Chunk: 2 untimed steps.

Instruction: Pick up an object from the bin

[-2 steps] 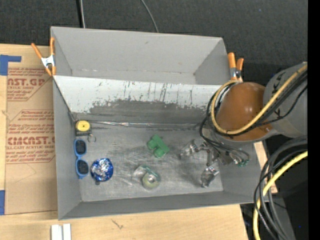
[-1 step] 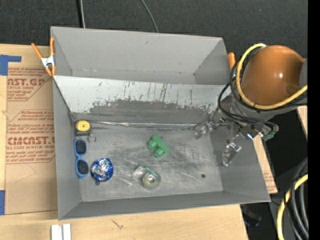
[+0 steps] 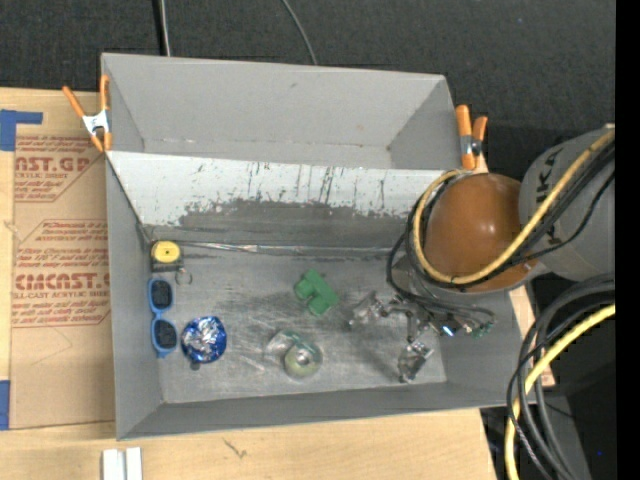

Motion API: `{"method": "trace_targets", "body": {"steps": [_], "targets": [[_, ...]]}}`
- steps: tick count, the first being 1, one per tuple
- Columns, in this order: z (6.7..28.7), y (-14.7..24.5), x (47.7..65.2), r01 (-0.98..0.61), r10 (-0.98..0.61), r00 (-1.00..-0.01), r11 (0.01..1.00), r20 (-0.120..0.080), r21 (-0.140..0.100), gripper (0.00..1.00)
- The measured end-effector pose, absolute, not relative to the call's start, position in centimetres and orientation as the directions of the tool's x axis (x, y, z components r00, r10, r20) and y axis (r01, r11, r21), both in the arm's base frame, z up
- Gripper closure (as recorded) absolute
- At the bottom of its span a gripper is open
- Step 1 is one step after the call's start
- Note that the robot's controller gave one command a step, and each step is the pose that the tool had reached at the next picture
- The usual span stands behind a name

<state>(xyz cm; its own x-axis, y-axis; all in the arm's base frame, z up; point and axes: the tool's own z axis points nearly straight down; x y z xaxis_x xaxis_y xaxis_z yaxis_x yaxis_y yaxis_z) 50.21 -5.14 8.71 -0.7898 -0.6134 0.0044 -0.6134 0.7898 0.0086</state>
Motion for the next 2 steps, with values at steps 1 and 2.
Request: {"method": "trace_targets", "body": {"steps": [1, 2], "targets": [[13.8, -8.5, 48.0, -0.829, -0.829, -0.559, 0.559, -0.001, -0.001, 0.0], [12.0, -14.1, 48.2, -0.872, -0.872, -0.489, 0.489, -0.003, 0.001, 0.0]]}}
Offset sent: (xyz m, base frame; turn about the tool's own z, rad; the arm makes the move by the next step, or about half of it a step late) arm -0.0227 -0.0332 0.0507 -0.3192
